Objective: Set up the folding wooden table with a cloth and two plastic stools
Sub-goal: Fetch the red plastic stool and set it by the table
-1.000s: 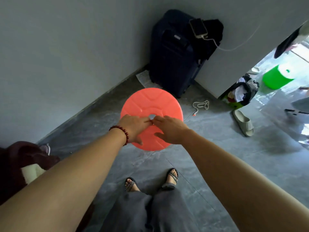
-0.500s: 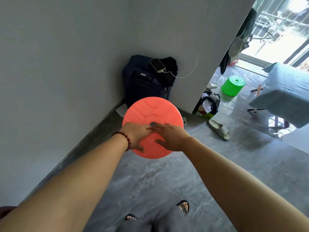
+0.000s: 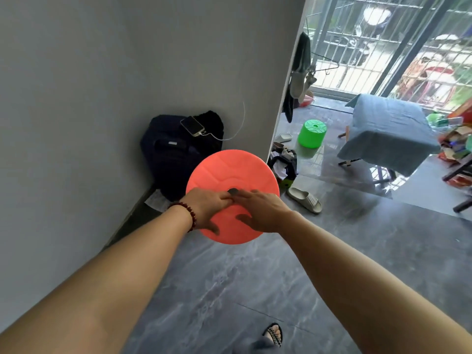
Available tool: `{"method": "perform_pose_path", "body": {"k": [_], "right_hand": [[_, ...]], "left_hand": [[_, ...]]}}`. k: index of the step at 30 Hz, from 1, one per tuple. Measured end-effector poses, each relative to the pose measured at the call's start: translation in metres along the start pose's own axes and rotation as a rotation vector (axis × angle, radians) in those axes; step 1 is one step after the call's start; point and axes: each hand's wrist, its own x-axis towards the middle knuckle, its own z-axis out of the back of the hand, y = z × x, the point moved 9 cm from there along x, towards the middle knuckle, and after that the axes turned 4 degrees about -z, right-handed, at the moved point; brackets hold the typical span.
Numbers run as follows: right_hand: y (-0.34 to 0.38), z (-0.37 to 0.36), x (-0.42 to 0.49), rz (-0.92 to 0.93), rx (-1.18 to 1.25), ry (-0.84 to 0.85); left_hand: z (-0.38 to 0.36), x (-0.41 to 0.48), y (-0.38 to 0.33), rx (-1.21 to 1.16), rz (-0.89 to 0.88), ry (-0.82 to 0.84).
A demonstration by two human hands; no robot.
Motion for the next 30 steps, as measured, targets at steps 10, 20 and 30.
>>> {"method": "perform_pose_path", "body": {"k": [10,20,30], "right_hand": [[-0.137,0.025,-0.050,-0.107,0.009,-0.045],[-0.260,0.028,-0.106,-0.263,0.038,-0.050],[-0.354,0.033,-0.127,-0.415,0.045,-0.046]], "left_hand": [[0.071,0.116,-0.068,0.065,-0.121,-0.007],[0.123,0.221,-0.145,0.125,-0.263,-0.025],[0.158,0.317,-0.178,0.189,-0.408,-0.025]]}}
